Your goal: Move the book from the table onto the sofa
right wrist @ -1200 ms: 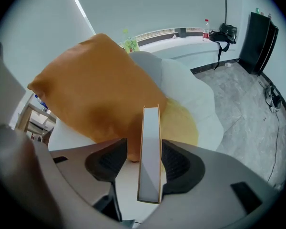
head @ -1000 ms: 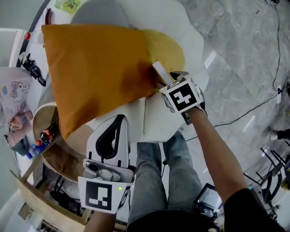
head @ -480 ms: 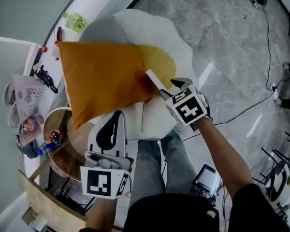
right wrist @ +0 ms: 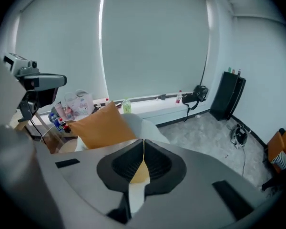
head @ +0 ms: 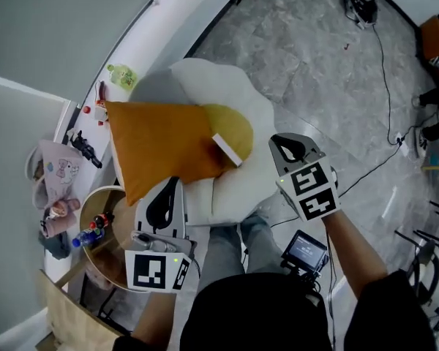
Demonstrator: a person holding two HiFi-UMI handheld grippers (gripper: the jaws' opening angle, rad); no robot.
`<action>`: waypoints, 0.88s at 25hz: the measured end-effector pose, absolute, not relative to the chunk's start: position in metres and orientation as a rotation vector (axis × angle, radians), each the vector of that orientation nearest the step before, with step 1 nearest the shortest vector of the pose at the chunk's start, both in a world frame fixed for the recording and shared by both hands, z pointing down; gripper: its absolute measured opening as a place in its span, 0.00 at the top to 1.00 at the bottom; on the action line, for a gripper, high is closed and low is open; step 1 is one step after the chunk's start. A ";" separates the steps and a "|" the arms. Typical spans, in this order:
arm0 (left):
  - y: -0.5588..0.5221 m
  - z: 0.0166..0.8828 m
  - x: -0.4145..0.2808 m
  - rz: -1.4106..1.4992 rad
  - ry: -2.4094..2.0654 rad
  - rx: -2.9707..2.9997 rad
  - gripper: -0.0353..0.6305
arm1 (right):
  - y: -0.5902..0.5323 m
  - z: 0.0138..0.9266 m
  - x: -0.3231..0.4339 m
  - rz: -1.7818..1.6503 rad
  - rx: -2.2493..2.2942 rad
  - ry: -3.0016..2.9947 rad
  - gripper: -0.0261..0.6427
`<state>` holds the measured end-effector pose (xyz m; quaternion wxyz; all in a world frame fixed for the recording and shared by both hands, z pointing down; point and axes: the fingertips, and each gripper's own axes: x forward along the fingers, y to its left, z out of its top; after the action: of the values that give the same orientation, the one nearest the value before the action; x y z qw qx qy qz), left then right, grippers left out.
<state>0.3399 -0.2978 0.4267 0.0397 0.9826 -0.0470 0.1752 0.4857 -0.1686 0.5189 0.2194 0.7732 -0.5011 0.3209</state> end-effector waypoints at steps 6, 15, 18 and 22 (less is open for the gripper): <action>-0.291 0.369 0.342 0.442 -0.109 3.062 0.94 | -0.112 0.419 0.504 0.778 2.373 -1.277 0.93; -0.281 0.325 0.345 0.342 -0.024 3.088 0.94 | -0.073 0.338 0.493 0.666 2.625 -1.157 0.93; -0.263 0.307 0.352 0.304 0.033 3.100 0.94 | -0.061 0.319 0.487 0.626 2.667 -1.153 0.93; -0.238 0.292 0.369 0.263 0.125 3.119 0.94 | -0.043 0.300 0.485 0.587 2.707 -1.124 0.93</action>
<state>0.3690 -0.2376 0.2918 0.0044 0.9957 0.0397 0.0838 0.4849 -0.0425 0.3000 0.0763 0.9030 -0.3748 0.1958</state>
